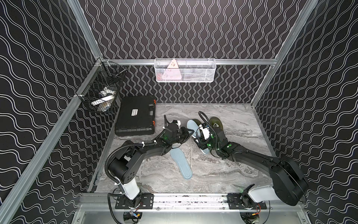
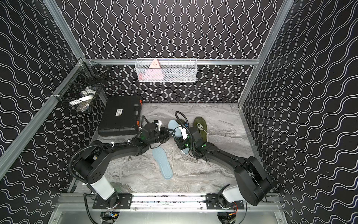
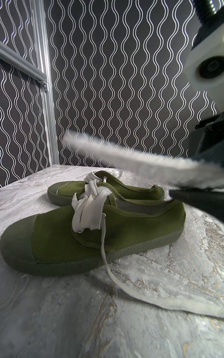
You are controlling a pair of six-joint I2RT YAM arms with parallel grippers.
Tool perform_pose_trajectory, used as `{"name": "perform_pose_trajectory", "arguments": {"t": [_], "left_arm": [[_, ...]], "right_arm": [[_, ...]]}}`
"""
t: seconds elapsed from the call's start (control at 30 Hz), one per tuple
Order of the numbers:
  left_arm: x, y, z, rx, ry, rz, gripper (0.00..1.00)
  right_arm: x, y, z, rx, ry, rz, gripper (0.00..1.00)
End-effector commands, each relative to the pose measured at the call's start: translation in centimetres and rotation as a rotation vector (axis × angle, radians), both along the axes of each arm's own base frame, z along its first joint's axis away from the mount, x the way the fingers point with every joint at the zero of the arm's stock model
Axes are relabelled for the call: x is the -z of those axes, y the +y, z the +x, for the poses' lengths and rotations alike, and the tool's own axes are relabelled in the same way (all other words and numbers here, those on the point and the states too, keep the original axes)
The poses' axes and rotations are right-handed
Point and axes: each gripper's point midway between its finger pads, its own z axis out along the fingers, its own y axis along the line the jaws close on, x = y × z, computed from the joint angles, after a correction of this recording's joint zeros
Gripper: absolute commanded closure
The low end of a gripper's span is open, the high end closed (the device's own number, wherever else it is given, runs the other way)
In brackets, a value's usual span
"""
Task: Insert the insole into the shoe
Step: Pick up the insole from the center of the board, then insert the insole into the shoe.
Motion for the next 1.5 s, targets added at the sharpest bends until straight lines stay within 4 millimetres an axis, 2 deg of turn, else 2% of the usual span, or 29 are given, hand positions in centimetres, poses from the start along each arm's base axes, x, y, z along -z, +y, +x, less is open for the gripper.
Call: {"name": "perform_pose_trajectory", "arguments": {"t": [0.0, 0.1, 0.2, 0.37, 0.53, 0.8, 1.0, 1.23, 1.47], "left_arm": [[-1.1, -0.5, 0.1, 0.017, -0.025, -0.039, 0.68], [-1.7, -0.6, 0.0, 0.026, -0.041, -0.030, 0.53], [-2.2, -0.3, 0.0, 0.041, -0.064, 0.031, 0.49], [-2.5, 0.6, 0.0, 0.112, -0.131, 0.303, 0.48], [-1.9, 2.0, 0.0, 0.234, -0.207, 0.606, 0.49], [-0.8, 0.9, 0.1, 0.506, -0.371, 0.930, 0.55], [-0.3, 0.1, 1.0, 0.582, -0.421, 1.067, 0.59], [1.5, -3.5, 0.2, 0.777, -0.587, 1.241, 0.63], [2.2, -4.8, 1.8, 0.756, -0.638, 1.275, 0.59]], "right_arm": [[-0.3, -0.4, 0.0, 0.011, 0.007, -0.021, 0.55], [-0.2, -0.9, -0.2, 0.033, 0.038, -0.043, 0.57], [-0.3, -2.0, -0.5, 0.068, 0.074, -0.088, 0.59], [-1.3, -4.6, -1.4, 0.142, 0.107, -0.159, 0.60], [-2.7, -8.9, -2.0, 0.265, 0.112, -0.223, 0.60], [-2.8, -14.2, -1.8, 0.399, 0.186, -0.257, 0.61], [-2.7, -15.4, -1.6, 0.396, 0.231, -0.252, 0.61], [-3.0, -16.9, -1.6, 0.413, 0.269, -0.234, 0.61], [-3.0, -17.5, -1.8, 0.419, 0.287, -0.215, 0.61]]}}
